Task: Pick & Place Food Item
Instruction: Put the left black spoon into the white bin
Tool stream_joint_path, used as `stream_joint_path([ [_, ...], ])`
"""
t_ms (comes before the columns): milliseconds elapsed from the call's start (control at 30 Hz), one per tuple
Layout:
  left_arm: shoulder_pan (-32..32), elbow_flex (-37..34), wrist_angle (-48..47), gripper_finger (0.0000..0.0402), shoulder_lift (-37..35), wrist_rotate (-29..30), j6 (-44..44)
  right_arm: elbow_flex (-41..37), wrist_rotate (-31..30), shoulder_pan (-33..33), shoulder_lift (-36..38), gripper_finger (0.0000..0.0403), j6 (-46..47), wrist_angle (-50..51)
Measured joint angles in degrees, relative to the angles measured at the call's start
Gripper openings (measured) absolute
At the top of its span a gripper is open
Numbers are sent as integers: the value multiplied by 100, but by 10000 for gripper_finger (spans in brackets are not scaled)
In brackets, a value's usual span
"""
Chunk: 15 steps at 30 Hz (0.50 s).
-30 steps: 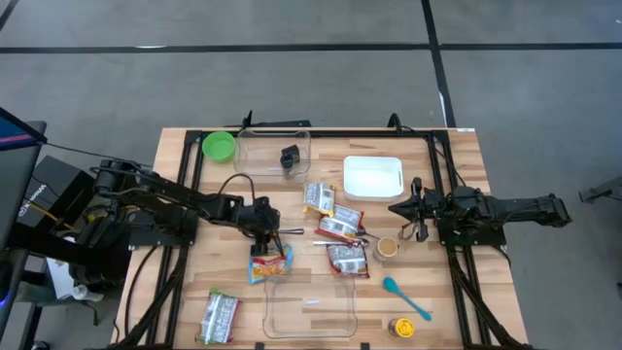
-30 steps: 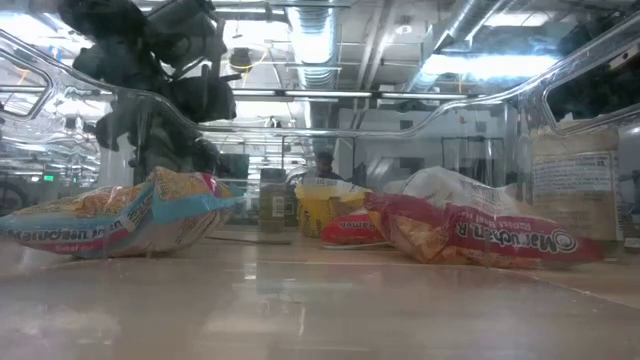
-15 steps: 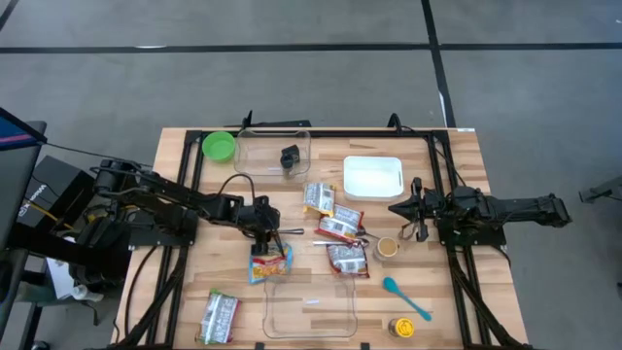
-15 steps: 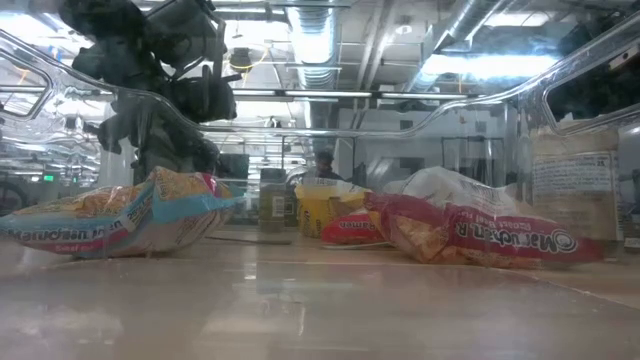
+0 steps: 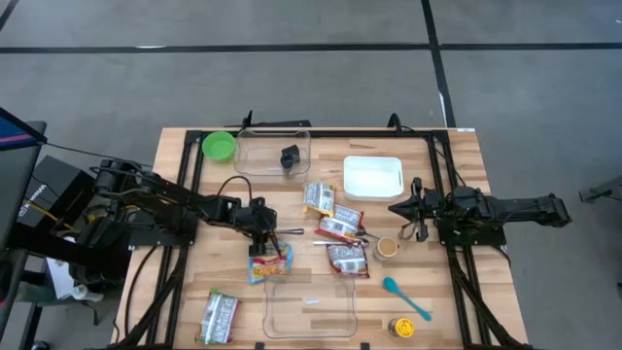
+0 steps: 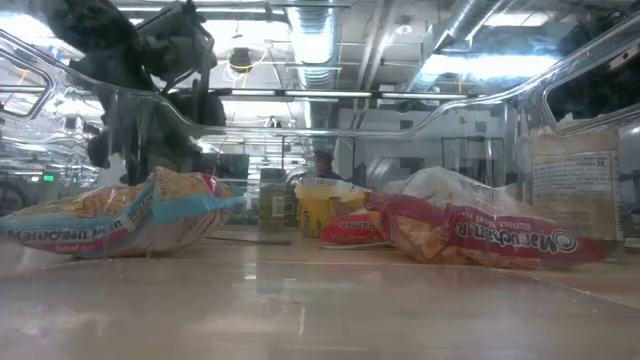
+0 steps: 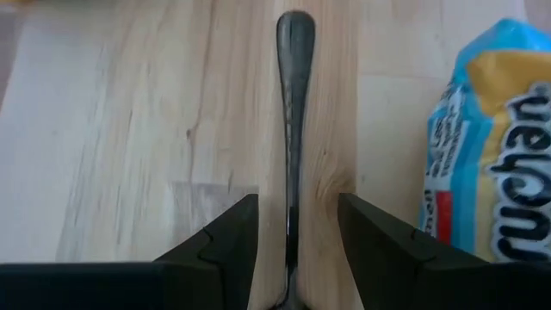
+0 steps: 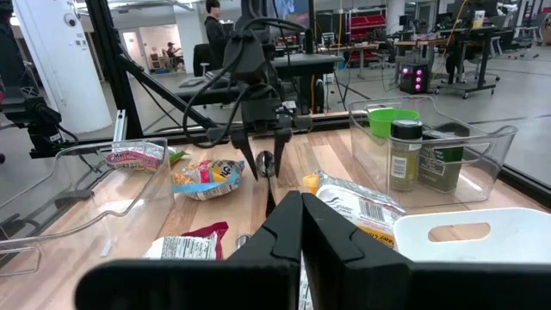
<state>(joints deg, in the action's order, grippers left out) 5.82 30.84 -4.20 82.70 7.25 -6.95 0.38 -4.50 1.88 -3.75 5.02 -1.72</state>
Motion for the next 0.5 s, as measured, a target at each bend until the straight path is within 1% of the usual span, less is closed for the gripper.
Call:
stream_joint_path([
  [200, 0, -102, 41, 155, 0, 99, -105, -1, -1, -2, 2, 0, 0, 0],
  [400, -46, -106, 21, 155, 0, 513, -108, -2, -1, 0, 1, 0, 0, 0],
  [500, -159, -106, 21, 155, 0, 558, -106, 0, -2, -1, 0, 0, 0, 0],
])
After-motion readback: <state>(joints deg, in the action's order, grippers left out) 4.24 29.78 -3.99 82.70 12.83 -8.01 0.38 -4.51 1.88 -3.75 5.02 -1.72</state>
